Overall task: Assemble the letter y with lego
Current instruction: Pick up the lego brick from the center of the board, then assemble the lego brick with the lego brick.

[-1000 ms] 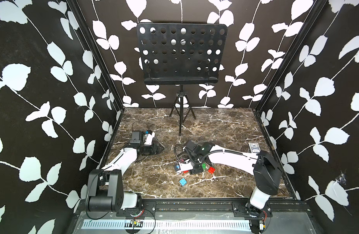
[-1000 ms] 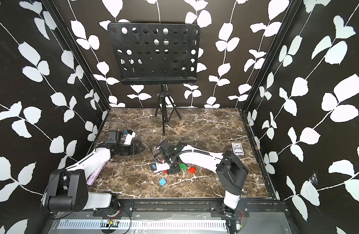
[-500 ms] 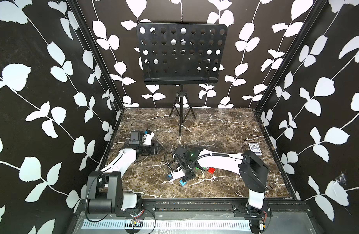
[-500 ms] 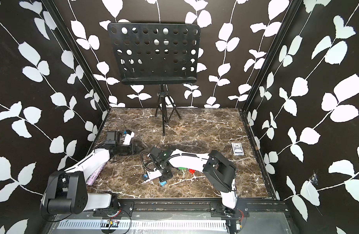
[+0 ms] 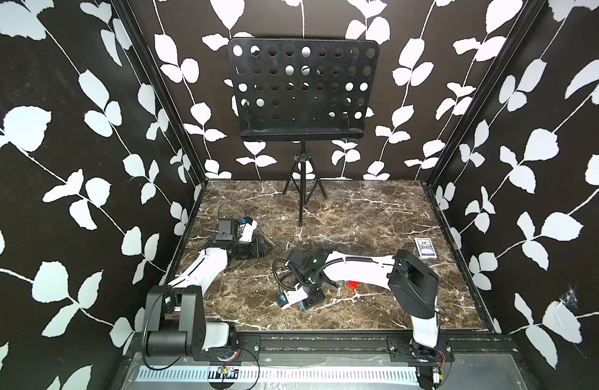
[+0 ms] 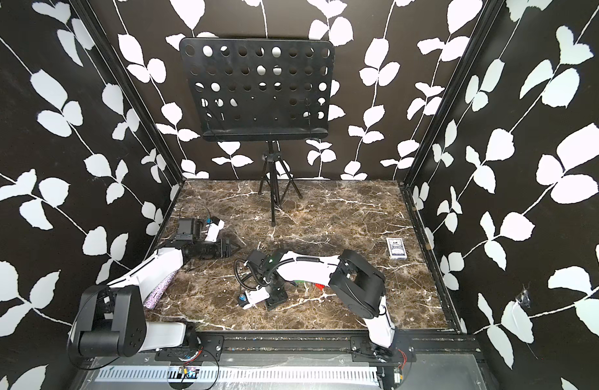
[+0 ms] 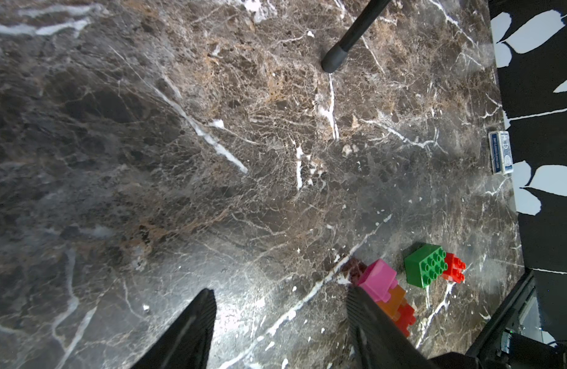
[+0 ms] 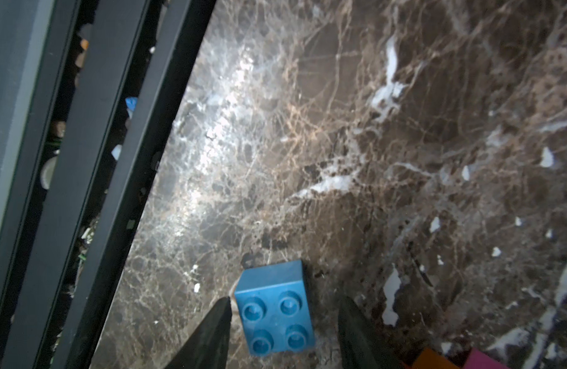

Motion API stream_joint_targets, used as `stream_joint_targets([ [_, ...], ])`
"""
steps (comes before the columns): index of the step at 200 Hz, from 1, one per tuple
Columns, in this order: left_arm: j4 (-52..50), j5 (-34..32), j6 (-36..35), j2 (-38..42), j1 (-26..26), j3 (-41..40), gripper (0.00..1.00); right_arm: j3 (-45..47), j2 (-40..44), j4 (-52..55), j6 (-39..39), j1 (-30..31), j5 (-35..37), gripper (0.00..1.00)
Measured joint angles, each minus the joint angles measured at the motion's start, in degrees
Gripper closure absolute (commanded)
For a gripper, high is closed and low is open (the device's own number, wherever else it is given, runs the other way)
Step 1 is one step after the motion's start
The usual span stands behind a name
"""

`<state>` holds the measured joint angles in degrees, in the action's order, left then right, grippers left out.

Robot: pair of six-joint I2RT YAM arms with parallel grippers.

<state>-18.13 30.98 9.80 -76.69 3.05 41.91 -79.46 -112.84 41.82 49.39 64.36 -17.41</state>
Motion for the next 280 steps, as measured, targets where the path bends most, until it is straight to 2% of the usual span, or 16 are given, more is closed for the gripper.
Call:
stream_joint_targets([
  [15, 0.0, 0.0, 0.0, 0.0, 0.0, -0.09, 0.32, 0.0, -0.31, -0.02, -0.26, 0.2, 0.0, 0.5],
  [36, 0.02, 0.0, 0.0, 0.0, 0.0, -0.09, 0.32, 0.0, -0.48, 0.0, -0.68, 0.39, 0.02, 0.6],
  [81, 0.04, 0.02, 0.0, 0.0, 0.0, -0.11, 0.33, 0.0, -0.46, 0.09, -1.42, 0.44, 0.83, 0.71],
  [122, 0.5, 1.4, 0.11, -0.44, 0.55, -0.17, 0.33, 1.18, 2.71, 0.26, -3.43, -0.9, 2.23, 0.73],
  [177, 0.74, 4.39, -0.2, -0.66, 4.59, -0.17, 0.33, 7.54, 15.3, -3.96, -11.21, -10.84, 1.92, 0.73],
  [224, 0.74, 4.7, -0.55, -0.66, 4.79, -0.17, 0.33, 10.86, 14.71, -3.78, -13.49, -15.61, 3.98, 0.73],
  [280, 0.74, 4.61, -0.83, -0.68, 4.79, -0.17, 0.33, 10.93, 12.5, -4.0, -15.76, -15.76, 4.52, 0.73],
])
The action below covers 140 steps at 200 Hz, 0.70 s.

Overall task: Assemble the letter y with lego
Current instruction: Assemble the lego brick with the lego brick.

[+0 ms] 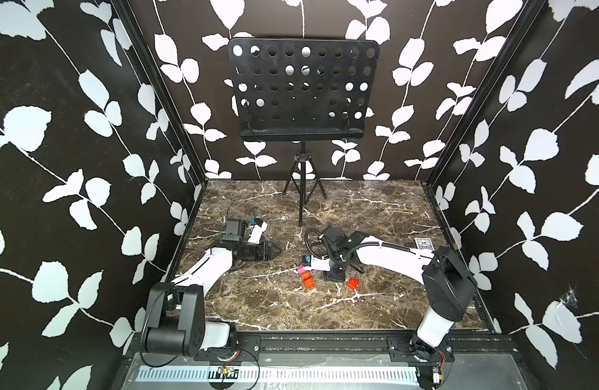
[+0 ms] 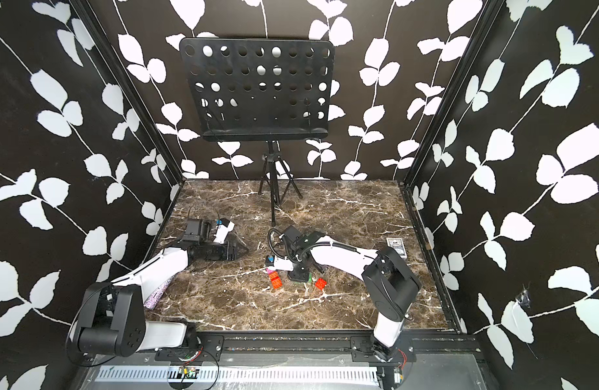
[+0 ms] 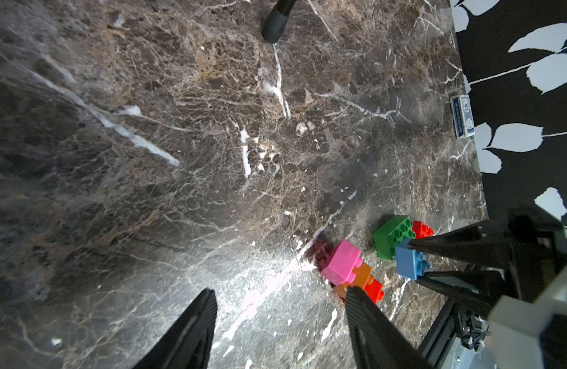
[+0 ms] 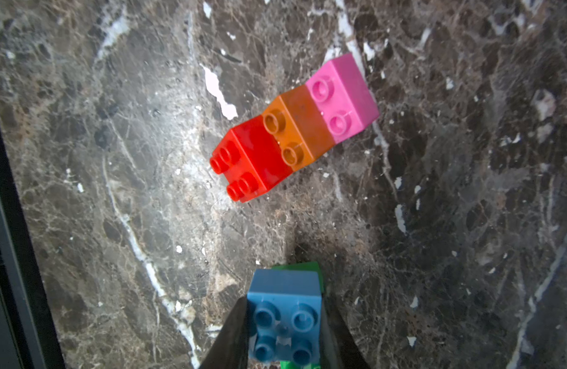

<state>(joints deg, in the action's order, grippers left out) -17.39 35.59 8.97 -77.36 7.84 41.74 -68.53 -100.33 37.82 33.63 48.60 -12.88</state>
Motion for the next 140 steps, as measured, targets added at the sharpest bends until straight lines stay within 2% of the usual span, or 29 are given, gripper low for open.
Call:
stream_joint_targets([
  [80, -0.02, -0.28, -0.04, -0.31, 0.0, 0.0, 0.34, 0.02, -1.31, -1.86, -1.97, -0.44, 1.4, 0.74],
  [140, -0.02, -0.35, -0.09, -0.33, 0.0, 0.0, 0.34, 0.87, -1.4, -3.19, -1.42, -2.23, -0.81, 0.74],
])
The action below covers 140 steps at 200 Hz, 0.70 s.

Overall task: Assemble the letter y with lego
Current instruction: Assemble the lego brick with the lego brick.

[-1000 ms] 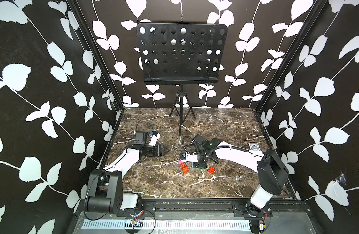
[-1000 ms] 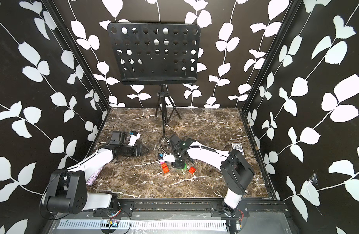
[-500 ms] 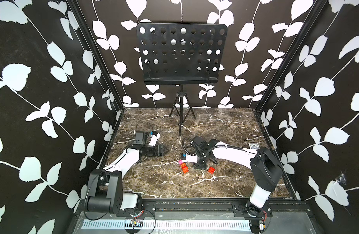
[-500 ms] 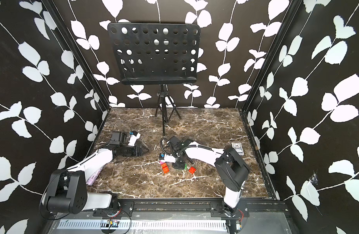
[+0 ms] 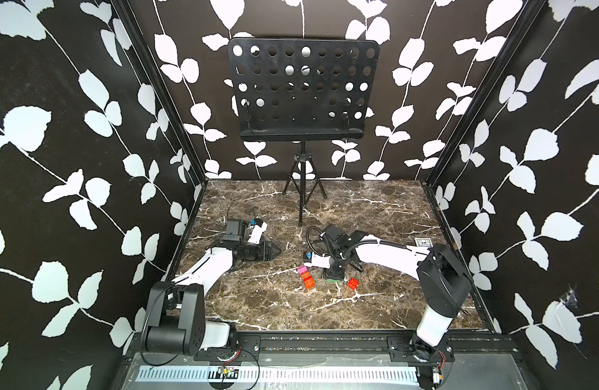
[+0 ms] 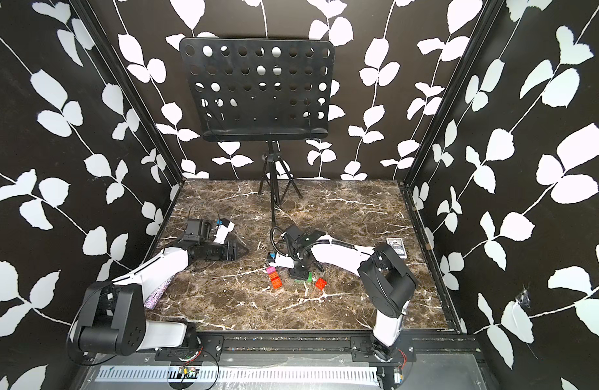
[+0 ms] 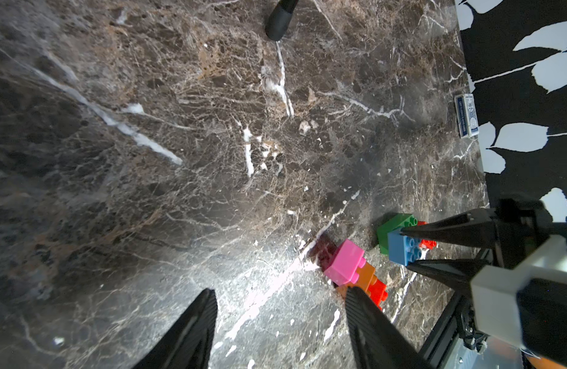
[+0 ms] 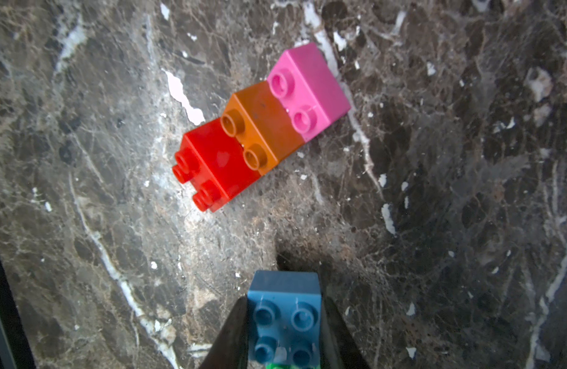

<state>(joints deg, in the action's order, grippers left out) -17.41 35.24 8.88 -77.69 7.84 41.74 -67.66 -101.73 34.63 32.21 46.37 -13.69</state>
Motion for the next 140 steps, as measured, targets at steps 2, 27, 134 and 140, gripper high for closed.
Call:
stream_joint_targets([
  [2, 0.0, 0.0, -0.02, 0.0, 0.0, 0.0, 0.34, 0.07, 0.02, -0.09, 0.0, -0.07, -0.09, 0.74],
  [27, 0.0, -0.17, -0.09, -0.04, 0.0, 0.0, 0.34, 1.01, 0.55, -1.07, -0.37, -1.01, -1.75, 0.75],
  [134, 0.0, -0.31, -0.61, -0.2, 0.0, 0.0, 0.34, 1.86, 0.74, -0.87, 5.35, -1.31, -2.43, 0.75],
  [140, -0.02, -0.31, -0.63, -0.2, 0.0, 0.0, 0.34, 1.86, 0.74, -0.9, 5.35, -1.27, -2.4, 0.76],
])
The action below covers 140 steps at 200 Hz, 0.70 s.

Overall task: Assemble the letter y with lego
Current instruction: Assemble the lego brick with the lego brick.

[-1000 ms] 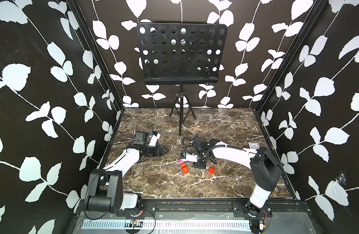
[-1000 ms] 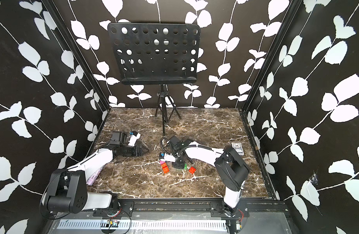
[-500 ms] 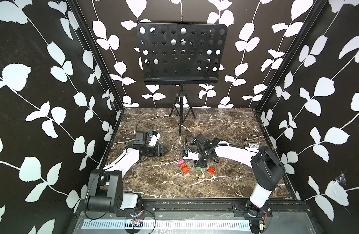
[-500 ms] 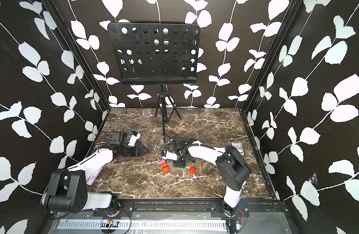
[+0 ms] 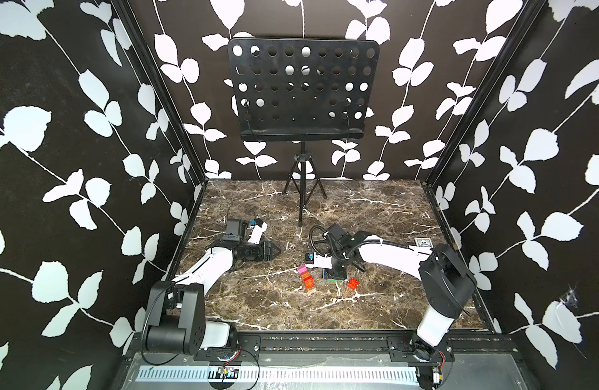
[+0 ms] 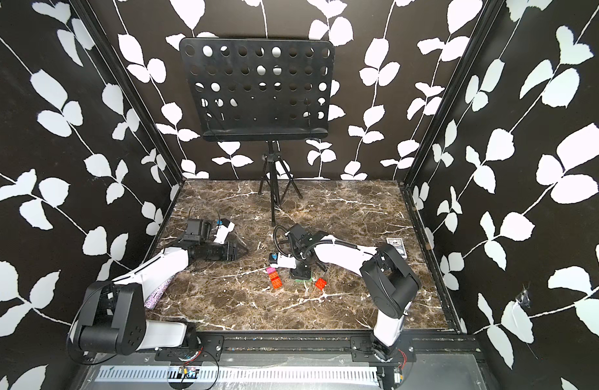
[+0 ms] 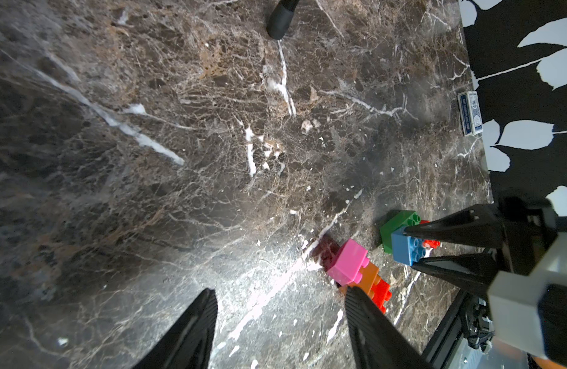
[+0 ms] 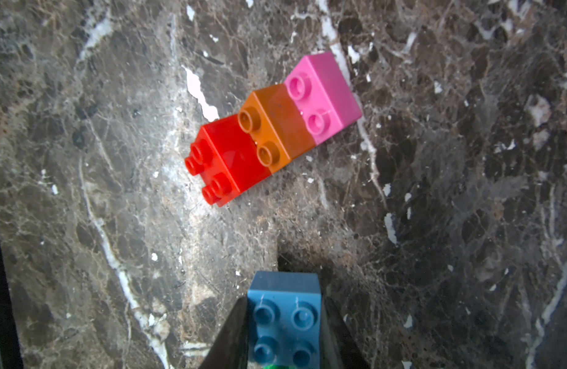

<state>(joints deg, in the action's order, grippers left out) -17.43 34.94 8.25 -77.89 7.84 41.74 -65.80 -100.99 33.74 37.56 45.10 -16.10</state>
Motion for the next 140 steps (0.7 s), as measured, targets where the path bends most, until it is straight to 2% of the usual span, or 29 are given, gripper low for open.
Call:
stream_joint_targets([
  [45, 0.02, -0.02, -0.17, -0.04, 0.0, 0.0, 0.34, -0.2, -0.07, -0.33, -4.0, 0.37, 0.7, 0.77],
  [107, 0.0, -0.04, -0.35, -0.04, 0.0, 0.0, 0.34, -2.38, -2.03, -1.22, -20.28, 0.68, 2.25, 0.79],
  [140, 0.0, -0.04, -0.37, -0.04, 0.0, 0.0, 0.34, 0.72, 0.04, -5.38, -29.0, 1.75, 5.88, 0.79],
])
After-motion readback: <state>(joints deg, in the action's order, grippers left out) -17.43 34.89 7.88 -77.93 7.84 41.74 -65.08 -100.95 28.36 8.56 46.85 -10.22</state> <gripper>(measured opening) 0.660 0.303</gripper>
